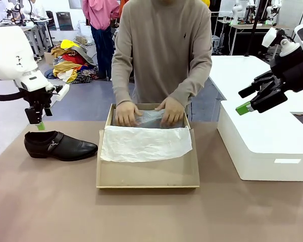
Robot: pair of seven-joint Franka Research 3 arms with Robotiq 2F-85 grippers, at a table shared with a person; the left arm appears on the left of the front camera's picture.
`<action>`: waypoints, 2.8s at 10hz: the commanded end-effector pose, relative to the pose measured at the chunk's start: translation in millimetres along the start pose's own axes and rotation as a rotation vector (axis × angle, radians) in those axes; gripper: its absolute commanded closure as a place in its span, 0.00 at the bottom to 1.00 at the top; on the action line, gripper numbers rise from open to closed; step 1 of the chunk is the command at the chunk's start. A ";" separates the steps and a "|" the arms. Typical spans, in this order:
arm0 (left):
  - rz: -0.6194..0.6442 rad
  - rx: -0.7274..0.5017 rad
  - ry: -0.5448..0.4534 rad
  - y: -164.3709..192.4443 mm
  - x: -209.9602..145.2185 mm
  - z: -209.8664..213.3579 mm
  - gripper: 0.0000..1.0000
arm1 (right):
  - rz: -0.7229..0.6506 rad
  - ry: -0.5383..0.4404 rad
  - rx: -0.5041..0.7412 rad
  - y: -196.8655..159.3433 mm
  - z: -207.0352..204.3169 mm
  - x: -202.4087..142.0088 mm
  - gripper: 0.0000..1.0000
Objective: Pack the shoes into the box.
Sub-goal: Place the other shoe of the Shoes into the Shoes Box.
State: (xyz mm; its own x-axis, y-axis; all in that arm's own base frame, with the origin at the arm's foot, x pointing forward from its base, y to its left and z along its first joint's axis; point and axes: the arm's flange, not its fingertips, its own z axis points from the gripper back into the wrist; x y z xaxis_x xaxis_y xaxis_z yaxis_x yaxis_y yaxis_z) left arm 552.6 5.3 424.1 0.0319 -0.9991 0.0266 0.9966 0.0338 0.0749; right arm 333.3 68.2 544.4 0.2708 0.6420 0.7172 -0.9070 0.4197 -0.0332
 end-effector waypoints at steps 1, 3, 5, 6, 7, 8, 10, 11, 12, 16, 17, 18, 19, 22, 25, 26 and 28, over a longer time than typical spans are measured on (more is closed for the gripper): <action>-0.008 -0.010 0.018 12.3 -10.0 -3.3 0.00 | 0.003 -0.028 0.013 -1.7 -0.7 0.9 0.00; 0.006 -0.027 0.018 15.8 -15.3 -11.3 0.00 | 0.003 -0.028 0.013 -1.7 -0.7 0.9 0.00; 0.019 -0.046 0.009 17.7 -20.0 -20.2 0.00 | 0.003 -0.028 0.013 -1.7 -0.7 0.9 0.00; 0.017 -0.057 0.004 18.7 -20.6 -23.1 0.00 | 0.003 -0.028 0.013 -1.7 -0.7 0.9 0.00; 0.019 -0.067 0.002 19.5 -21.2 -26.1 0.00 | 0.003 -0.028 0.013 -1.7 -0.7 0.9 0.00; 0.023 -0.073 0.002 20.1 -21.8 -29.2 0.00 | 0.003 -0.028 0.013 -1.7 -0.7 0.9 0.00; 0.025 -0.081 0.000 22.4 -24.0 -36.4 0.00 | 0.003 -0.028 0.013 -1.7 -0.7 0.9 0.00; 0.026 -0.089 0.000 24.3 -24.2 -40.4 0.00 | 0.003 -0.028 0.013 -1.7 -0.7 0.9 0.00; 0.025 -0.096 0.001 25.5 -24.5 -43.6 0.00 | 0.003 -0.028 0.013 -1.7 -0.7 0.9 0.00; 0.018 -0.120 -0.006 26.0 -25.0 -58.8 0.00 | 0.003 -0.028 0.013 -1.7 -0.7 0.9 0.00; 0.017 -0.125 -0.008 26.6 -25.4 -63.2 0.00 | 0.003 -0.028 0.013 -1.7 -0.7 0.9 0.00; 0.012 -0.128 -0.010 27.0 -24.9 -66.6 0.00 | 0.003 -0.028 0.013 -1.7 -0.7 0.9 0.00; 0.008 -0.126 -0.009 27.4 -24.4 -69.4 0.00 | 0.003 -0.028 0.013 -1.7 -0.7 0.9 0.00; -0.011 -0.163 -0.022 27.9 -25.3 -80.1 0.00 | 0.003 -0.028 0.013 -1.7 -0.7 0.9 0.00; -0.016 -0.178 -0.030 29.3 -26.0 -84.3 0.31 | 0.003 -0.028 0.013 -1.7 -0.7 0.9 0.00; -0.017 -0.178 -0.029 29.7 -25.6 -82.6 0.50 | 0.003 -0.028 0.013 -1.7 -0.7 0.9 0.00; -0.017 -0.177 -0.025 29.8 -25.8 -81.5 0.90 | 0.003 -0.028 0.013 -1.7 -0.7 0.9 0.00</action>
State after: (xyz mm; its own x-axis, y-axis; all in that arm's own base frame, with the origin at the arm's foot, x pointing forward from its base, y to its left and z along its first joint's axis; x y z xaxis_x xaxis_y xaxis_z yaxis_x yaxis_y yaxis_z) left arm 585.4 26.0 340.9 0.0346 -0.9990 0.0280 0.9950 0.0318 -0.0950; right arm 333.3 68.2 544.4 0.2708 0.6420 0.7172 -0.9070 0.4197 -0.0332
